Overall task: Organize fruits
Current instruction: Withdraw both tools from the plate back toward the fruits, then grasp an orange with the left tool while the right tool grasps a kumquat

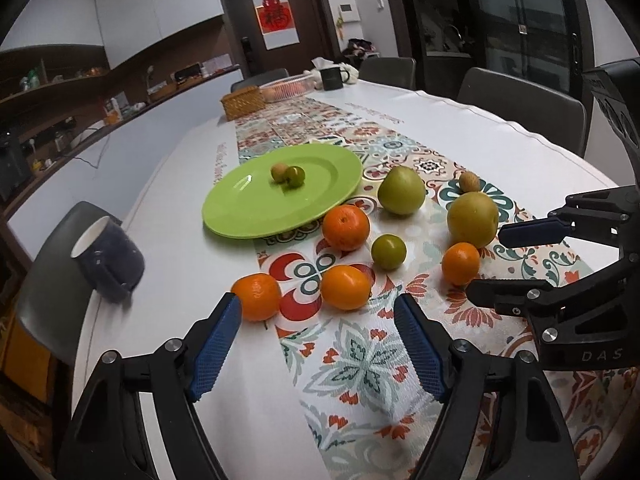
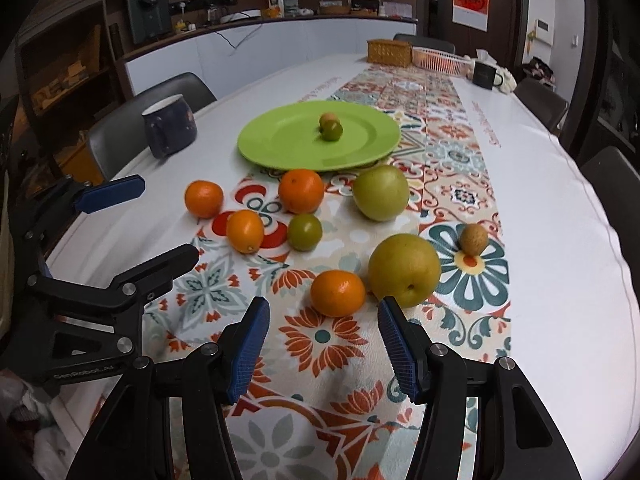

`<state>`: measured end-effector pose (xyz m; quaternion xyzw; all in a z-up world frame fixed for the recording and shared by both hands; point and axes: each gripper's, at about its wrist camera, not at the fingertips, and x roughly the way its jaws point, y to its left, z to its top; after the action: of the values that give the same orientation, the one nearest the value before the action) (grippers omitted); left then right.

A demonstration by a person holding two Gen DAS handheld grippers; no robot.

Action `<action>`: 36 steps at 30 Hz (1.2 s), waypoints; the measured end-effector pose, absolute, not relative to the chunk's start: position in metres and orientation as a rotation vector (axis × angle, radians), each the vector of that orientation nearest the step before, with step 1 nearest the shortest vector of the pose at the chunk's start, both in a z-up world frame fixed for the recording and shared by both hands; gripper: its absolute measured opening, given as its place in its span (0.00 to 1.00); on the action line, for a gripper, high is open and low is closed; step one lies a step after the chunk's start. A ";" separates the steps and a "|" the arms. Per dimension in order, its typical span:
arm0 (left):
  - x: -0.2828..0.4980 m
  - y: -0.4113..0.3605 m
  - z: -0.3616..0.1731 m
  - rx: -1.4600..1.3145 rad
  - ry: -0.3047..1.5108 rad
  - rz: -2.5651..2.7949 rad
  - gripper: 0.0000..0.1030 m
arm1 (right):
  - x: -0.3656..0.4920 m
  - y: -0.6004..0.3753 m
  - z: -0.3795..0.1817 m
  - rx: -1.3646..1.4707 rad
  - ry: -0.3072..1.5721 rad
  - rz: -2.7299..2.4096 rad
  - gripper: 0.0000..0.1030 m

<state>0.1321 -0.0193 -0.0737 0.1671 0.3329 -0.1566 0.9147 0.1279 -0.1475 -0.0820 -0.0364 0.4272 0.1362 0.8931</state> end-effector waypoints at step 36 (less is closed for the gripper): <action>0.188 -0.038 -0.109 0.262 0.884 -0.384 0.37 | 0.161 -0.148 -0.111 -0.018 0.950 0.300 0.36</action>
<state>0.1880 -0.0380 -0.1091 0.1254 0.4238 -0.1840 0.8780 0.1606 -0.1478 -0.1107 -0.0087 0.4555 0.1441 0.8785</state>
